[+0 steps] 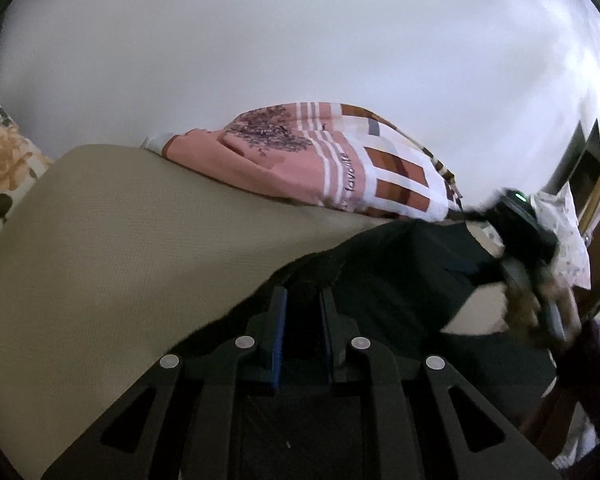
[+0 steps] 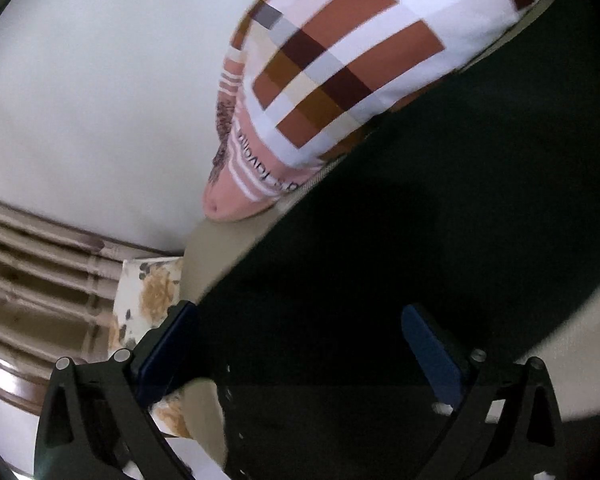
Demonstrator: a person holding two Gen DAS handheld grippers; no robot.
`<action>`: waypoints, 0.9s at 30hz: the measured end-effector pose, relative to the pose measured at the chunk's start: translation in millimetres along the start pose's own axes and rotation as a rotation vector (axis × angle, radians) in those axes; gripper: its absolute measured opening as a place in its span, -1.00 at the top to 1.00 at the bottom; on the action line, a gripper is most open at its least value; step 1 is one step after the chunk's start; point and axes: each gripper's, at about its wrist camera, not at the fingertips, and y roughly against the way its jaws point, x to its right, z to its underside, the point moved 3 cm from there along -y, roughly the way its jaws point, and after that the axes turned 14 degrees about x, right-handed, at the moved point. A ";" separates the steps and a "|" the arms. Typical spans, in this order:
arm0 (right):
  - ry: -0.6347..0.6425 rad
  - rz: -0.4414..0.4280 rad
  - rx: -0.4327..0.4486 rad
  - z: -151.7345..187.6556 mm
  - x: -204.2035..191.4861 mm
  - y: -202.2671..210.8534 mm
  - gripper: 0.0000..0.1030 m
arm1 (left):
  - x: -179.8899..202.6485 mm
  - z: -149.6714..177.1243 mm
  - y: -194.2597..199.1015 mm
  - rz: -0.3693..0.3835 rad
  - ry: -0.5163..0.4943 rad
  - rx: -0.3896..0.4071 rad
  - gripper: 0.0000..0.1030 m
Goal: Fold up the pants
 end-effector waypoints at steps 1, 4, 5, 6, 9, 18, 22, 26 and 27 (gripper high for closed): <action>-0.025 0.016 -0.008 -6.2 3.7 -7.8 -0.97 | 3.0 3.2 3.2 0.001 0.001 -0.003 0.70; -0.056 0.051 -0.038 -18.3 12.0 -29.9 -0.72 | 10.4 11.4 7.8 0.002 0.009 -0.019 0.70; -0.057 0.053 -0.060 -19.8 13.7 -37.3 -0.39 | 11.4 14.0 8.9 0.005 0.023 -0.026 0.70; -0.060 0.068 -0.098 -20.1 17.2 -48.3 0.09 | 11.8 16.8 7.7 0.007 0.032 -0.035 0.70; -0.048 0.114 -0.115 -16.0 23.5 -57.5 0.76 | 13.6 23.6 7.0 0.007 0.048 -0.054 0.70; 0.117 0.080 0.028 37.1 -1.0 37.8 0.85 | 7.1 35.2 36.2 -0.020 0.098 -0.087 0.70; 0.110 0.063 0.028 84.1 -2.8 83.7 0.86 | 6.3 52.2 57.6 -0.041 0.119 -0.126 0.70; 0.085 0.065 -0.006 128.2 7.2 114.1 0.87 | 5.4 71.8 76.0 -0.060 0.149 -0.167 0.70; 0.074 0.073 -0.025 143.7 10.6 119.3 0.87 | 4.8 77.4 80.5 -0.064 0.158 -0.179 0.70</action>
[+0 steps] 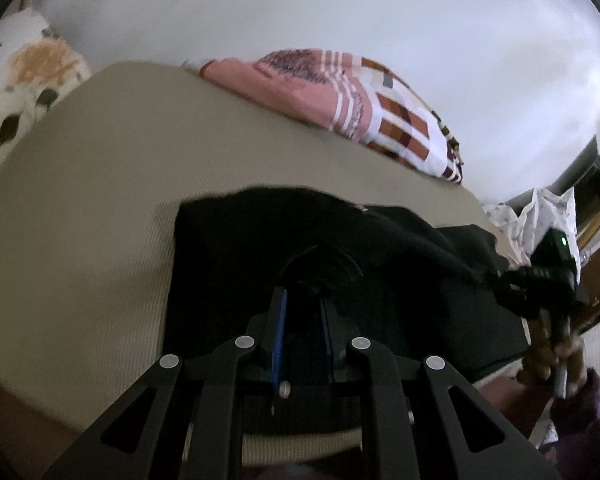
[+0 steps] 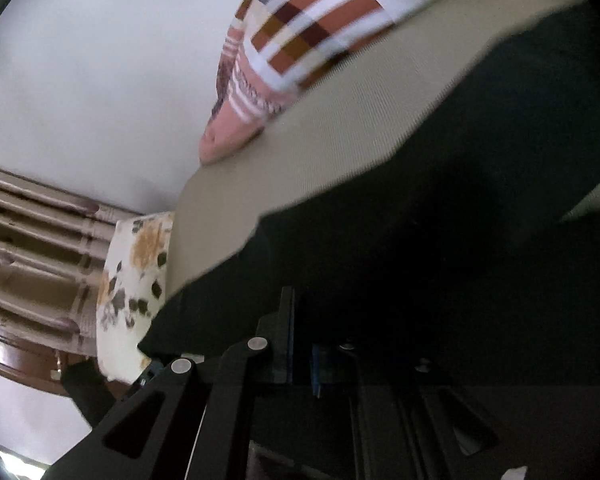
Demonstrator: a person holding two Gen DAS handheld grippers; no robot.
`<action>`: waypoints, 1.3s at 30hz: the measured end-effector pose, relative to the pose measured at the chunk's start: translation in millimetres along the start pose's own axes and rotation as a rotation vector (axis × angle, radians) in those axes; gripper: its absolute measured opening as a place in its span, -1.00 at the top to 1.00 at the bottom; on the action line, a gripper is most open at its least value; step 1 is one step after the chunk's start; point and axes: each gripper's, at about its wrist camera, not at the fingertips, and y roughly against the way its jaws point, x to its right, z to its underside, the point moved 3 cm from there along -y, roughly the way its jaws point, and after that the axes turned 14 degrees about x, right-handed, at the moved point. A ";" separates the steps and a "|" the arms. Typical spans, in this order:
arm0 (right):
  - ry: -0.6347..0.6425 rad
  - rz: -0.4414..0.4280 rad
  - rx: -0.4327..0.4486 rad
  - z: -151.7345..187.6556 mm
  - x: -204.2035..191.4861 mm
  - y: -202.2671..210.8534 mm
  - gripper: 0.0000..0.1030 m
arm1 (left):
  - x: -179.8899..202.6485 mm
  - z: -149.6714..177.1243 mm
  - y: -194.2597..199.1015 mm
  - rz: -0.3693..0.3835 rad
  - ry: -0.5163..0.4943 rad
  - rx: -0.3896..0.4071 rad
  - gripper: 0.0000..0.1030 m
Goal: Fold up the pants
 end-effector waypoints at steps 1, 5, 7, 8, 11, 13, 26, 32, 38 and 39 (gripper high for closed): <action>-0.004 0.004 -0.010 9.1 3.4 3.2 0.87 | -1.9 6.6 3.6 -0.006 0.010 -0.011 0.70; -0.028 0.031 -0.073 52.7 17.1 6.7 0.87 | -9.4 34.2 14.0 -0.038 0.029 -0.059 0.70; -0.053 0.041 -0.114 71.1 26.9 2.3 0.87 | -15.4 50.6 15.8 -0.074 0.029 -0.091 0.70; -0.071 0.046 -0.132 78.8 33.3 0.2 0.87 | -20.4 59.9 16.3 -0.091 0.040 -0.111 0.70; -0.132 0.057 -0.192 99.2 47.3 -12.9 0.87 | -31.9 79.5 17.4 -0.145 0.076 -0.140 0.72; -0.138 0.063 -0.198 104.7 53.2 -18.0 0.87 | -34.4 85.4 17.7 -0.177 0.069 -0.140 0.72; -0.279 -0.155 -0.072 96.3 69.5 -7.6 0.75 | 71.6 37.9 36.0 -0.173 -0.203 0.102 0.14; -0.344 -0.200 0.118 60.9 105.4 24.4 0.24 | 70.8 70.4 -51.1 -0.088 -0.077 -0.134 0.04; -0.443 -0.270 0.362 -4.4 172.5 55.7 0.16 | 58.2 82.4 -55.9 -0.136 -0.018 -0.161 0.08; -0.480 -0.296 0.404 -15.7 184.6 59.0 0.16 | 61.1 83.7 -57.0 -0.149 -0.046 -0.165 0.08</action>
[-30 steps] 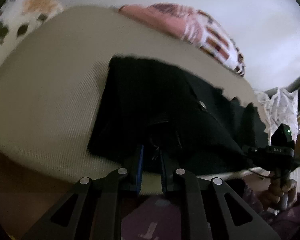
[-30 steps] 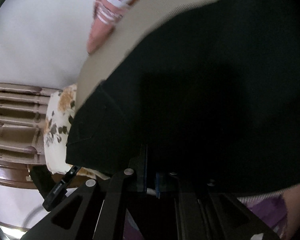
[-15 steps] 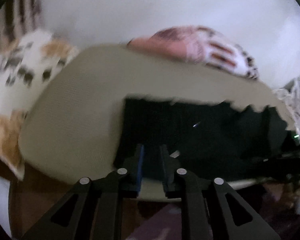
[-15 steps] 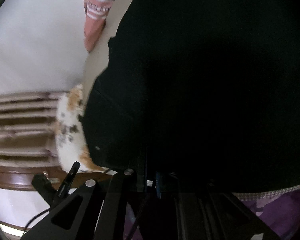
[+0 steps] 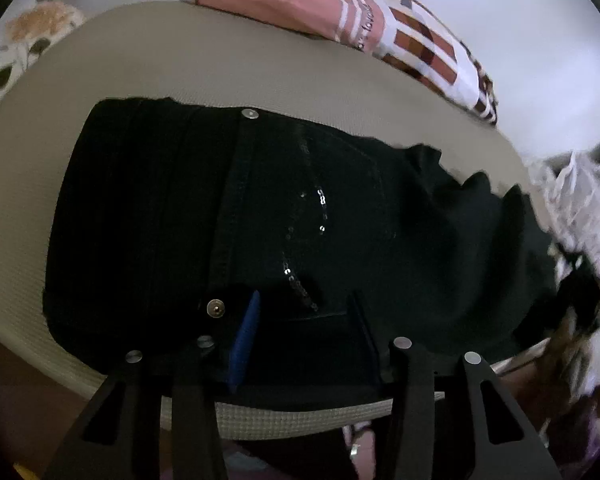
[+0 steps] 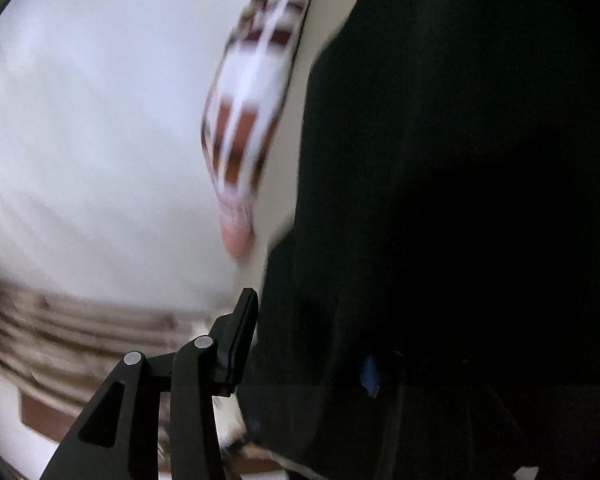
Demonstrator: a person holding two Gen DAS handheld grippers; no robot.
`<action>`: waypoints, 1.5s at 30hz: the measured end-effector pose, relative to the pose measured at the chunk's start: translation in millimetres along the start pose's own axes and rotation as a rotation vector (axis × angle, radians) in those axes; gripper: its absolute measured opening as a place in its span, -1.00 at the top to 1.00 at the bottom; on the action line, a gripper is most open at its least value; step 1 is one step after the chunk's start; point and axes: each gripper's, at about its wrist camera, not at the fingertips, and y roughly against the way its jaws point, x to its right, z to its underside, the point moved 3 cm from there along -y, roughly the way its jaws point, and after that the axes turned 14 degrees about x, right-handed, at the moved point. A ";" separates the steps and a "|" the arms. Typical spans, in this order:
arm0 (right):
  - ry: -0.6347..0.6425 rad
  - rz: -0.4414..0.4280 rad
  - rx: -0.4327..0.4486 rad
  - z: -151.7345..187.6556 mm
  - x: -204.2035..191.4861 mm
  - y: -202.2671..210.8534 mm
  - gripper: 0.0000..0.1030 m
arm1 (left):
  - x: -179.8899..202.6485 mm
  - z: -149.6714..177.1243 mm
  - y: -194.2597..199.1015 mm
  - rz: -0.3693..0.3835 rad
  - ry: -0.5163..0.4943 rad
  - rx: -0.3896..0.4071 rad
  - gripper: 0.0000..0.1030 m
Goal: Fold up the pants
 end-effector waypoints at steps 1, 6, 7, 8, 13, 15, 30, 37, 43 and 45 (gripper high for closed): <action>-0.027 -0.013 0.039 -13.9 3.3 0.4 0.16 | 4.6 -1.4 -1.8 -0.016 -0.025 -0.002 0.08; -0.091 -0.070 0.221 -84.8 6.4 17.2 0.15 | 10.9 2.1 -3.4 -0.056 -0.086 -0.009 0.08; -0.100 -0.086 0.245 -93.9 6.2 23.2 0.15 | 9.7 2.1 -3.1 -0.058 -0.083 -0.009 0.08; -0.100 -0.094 0.262 -100.5 5.8 28.7 0.14 | 8.8 2.2 -2.7 -0.060 -0.078 -0.010 0.08; -0.041 -0.056 0.286 -107.0 4.9 47.6 0.16 | 13.5 0.8 -7.0 -0.080 -0.095 -0.019 0.05; -0.009 -0.004 0.287 -110.9 7.3 53.2 0.31 | 15.8 0.7 -7.6 -0.083 -0.105 -0.023 -0.01; 0.026 0.157 0.315 -126.0 24.6 96.9 0.86 | 20.9 1.3 -7.6 -0.084 -0.130 -0.017 -0.12; 0.010 0.252 0.315 -118.4 39.4 117.5 0.90 | 25.4 4.4 -8.7 -0.085 -0.172 -0.013 -0.17; 0.024 0.268 0.339 -101.1 29.1 156.4 0.90 | 21.5 6.7 -3.7 -0.057 -0.137 -0.001 -0.17; 0.014 0.284 0.341 -95.9 38.8 168.7 0.90 | 20.5 7.7 -2.5 -0.054 -0.139 0.006 -0.17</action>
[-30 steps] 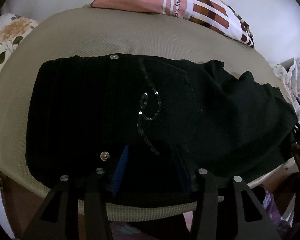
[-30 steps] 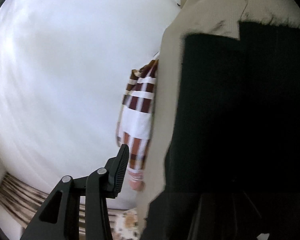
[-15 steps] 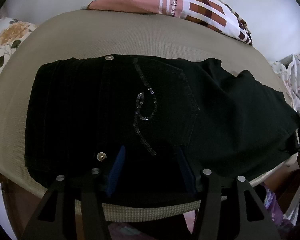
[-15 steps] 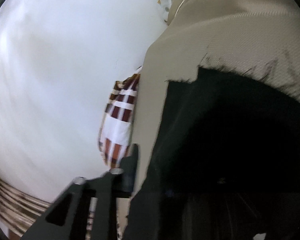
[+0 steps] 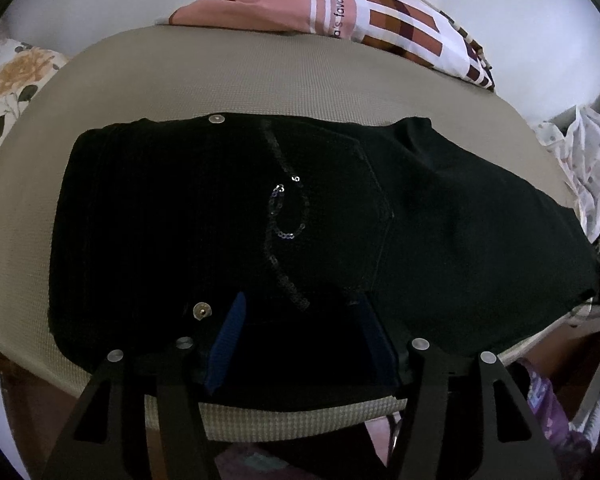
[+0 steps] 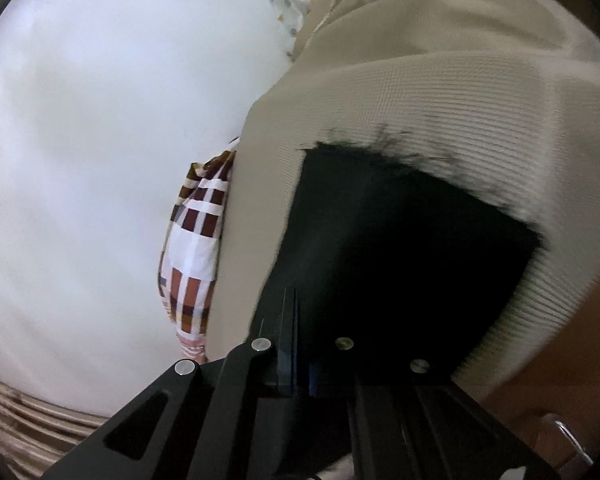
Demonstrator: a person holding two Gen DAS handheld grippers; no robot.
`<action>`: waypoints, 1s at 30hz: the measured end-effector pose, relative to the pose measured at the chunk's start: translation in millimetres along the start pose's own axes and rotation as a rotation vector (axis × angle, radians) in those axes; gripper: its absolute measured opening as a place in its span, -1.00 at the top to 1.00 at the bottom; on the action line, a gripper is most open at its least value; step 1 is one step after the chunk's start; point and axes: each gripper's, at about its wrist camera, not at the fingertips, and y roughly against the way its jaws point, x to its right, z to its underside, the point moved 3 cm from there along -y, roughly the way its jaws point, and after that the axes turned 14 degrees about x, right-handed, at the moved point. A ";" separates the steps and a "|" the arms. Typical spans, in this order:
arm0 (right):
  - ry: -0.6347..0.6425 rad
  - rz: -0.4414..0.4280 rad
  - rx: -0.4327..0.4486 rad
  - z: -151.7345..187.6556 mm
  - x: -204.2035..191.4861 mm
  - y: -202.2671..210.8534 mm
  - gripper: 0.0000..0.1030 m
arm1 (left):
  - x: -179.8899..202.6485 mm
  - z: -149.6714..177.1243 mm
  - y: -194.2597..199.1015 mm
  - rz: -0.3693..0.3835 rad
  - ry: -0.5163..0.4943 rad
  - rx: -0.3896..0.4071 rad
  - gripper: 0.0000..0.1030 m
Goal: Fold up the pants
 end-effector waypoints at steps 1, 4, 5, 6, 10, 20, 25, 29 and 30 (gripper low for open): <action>-0.004 0.018 0.001 0.6 8.0 2.8 0.90 | 0.2 0.7 0.2 0.000 -0.009 0.004 -0.17; -0.096 0.035 0.004 2.0 38.0 5.9 0.90 | 3.8 2.4 0.1 -0.010 -0.052 0.011 -0.17; -0.115 0.039 0.005 2.1 45.3 6.4 0.90 | 5.0 3.0 -0.2 -0.014 -0.069 0.012 -0.17; -0.138 0.023 0.003 2.2 50.7 6.5 0.93 | 6.8 3.8 -0.3 -0.019 -0.089 0.014 -0.17; -0.115 0.008 0.007 1.4 43.2 7.1 0.93 | 6.7 5.0 0.0 -0.032 -0.112 0.020 -0.17; -0.129 -0.001 0.114 -32.6 60.7 23.2 0.89 | 7.9 9.3 2.1 -0.032 -0.125 0.040 -0.25; -0.106 0.094 0.284 -76.2 75.9 64.6 0.88 | 7.4 8.8 4.1 -0.010 -0.109 0.038 -0.32; -0.012 -0.029 0.261 -77.8 29.7 82.1 0.85 | 1.1 6.6 11.0 0.020 -0.047 0.041 -0.32; 0.076 -0.101 0.136 -57.9 -0.2 69.4 0.83 | -1.9 5.9 13.6 0.024 -0.027 0.054 -0.32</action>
